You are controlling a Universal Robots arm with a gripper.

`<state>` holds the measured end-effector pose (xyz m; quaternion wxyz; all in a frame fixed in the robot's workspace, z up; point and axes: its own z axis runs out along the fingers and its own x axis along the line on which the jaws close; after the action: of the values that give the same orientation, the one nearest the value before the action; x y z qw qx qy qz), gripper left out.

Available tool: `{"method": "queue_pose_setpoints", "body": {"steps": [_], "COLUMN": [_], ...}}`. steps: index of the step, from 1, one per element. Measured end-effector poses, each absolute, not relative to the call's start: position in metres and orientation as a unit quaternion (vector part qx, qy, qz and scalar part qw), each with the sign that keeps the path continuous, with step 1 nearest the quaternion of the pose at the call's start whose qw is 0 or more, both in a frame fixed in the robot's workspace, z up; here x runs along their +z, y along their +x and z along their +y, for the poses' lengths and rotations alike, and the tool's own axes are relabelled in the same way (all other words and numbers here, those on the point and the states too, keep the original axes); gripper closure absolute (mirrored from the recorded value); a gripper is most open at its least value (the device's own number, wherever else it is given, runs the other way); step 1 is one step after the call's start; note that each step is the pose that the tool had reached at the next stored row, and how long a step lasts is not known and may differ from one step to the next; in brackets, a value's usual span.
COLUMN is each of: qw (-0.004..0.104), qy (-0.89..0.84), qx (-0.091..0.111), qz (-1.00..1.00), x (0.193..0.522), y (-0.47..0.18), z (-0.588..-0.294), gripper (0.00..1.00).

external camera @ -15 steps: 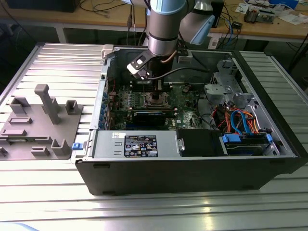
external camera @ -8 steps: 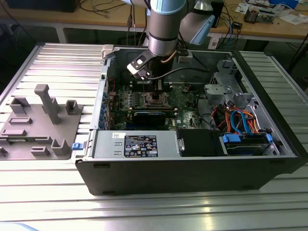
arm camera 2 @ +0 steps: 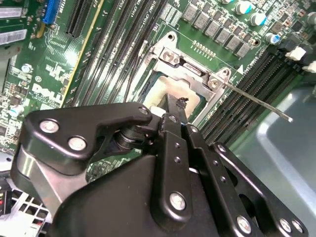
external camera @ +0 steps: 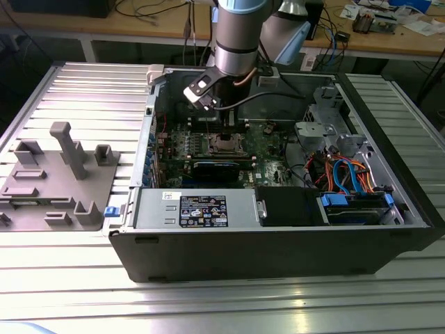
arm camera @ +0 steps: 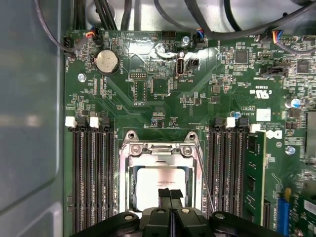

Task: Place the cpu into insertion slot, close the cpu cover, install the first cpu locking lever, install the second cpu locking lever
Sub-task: 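Install the first cpu locking lever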

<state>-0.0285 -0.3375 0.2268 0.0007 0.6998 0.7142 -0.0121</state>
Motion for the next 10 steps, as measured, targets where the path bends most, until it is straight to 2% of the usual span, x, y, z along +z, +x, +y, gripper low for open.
{"method": "queue_pose_setpoints", "body": {"steps": [10], "qw": [0.003], "qy": [0.7], "qx": [-0.014], "qz": [0.714], "x": [0.252], "y": [-0.028], "z": [-0.337], "gripper": [0.89]}}
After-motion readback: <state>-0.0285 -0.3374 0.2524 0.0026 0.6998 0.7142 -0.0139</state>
